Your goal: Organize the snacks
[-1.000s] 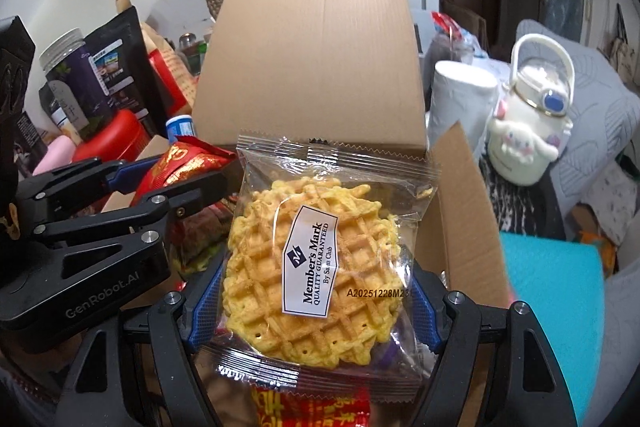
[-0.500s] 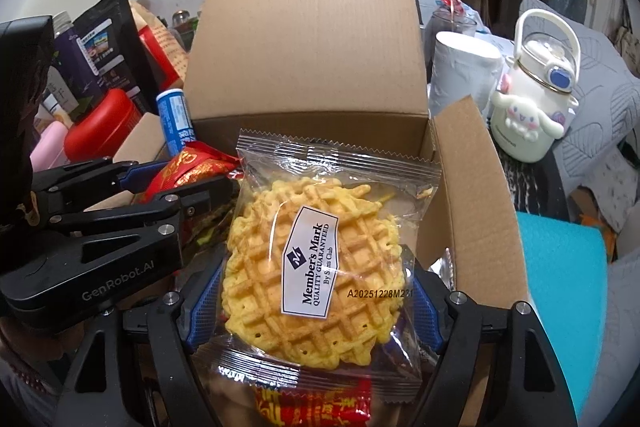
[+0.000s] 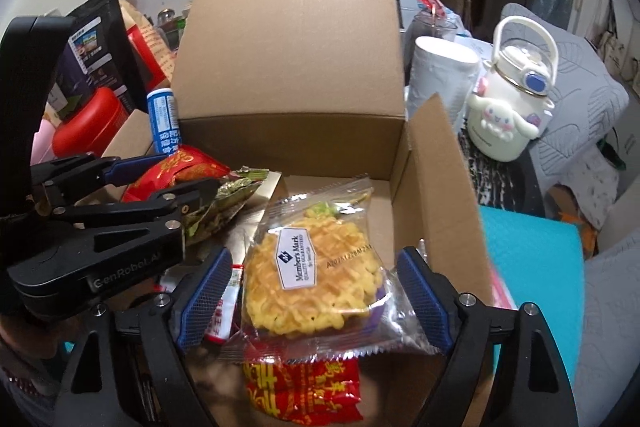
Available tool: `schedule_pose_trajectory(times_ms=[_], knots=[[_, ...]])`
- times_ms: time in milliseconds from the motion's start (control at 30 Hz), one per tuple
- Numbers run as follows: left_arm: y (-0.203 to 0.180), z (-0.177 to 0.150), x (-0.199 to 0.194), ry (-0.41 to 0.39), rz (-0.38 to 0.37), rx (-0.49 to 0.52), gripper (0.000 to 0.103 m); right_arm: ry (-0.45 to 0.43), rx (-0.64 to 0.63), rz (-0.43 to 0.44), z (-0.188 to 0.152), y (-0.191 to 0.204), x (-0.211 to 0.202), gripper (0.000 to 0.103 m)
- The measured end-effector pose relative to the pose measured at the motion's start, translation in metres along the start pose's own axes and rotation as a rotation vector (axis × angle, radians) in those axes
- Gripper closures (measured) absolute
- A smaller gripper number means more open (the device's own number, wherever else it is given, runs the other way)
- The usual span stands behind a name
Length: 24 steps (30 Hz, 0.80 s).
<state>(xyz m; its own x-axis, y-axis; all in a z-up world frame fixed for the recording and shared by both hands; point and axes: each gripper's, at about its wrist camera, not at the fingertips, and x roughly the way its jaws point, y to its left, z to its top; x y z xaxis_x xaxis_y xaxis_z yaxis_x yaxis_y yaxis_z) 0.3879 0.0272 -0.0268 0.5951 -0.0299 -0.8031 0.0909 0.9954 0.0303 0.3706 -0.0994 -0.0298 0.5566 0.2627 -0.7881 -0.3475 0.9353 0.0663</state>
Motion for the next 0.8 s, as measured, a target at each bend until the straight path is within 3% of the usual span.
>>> schedule_pose_trajectory(times_ms=[333,800], knots=[[-0.002,0.009,-0.053,-0.106,-0.003,-0.012,0.053,-0.095,0.002,-0.030,0.006,0.003,-0.049,0.018],[-0.006,0.000,-0.159,-0.289,-0.011,0.002,0.053,-0.311,-0.007,-0.067,-0.003,0.021,-0.156,0.018]])
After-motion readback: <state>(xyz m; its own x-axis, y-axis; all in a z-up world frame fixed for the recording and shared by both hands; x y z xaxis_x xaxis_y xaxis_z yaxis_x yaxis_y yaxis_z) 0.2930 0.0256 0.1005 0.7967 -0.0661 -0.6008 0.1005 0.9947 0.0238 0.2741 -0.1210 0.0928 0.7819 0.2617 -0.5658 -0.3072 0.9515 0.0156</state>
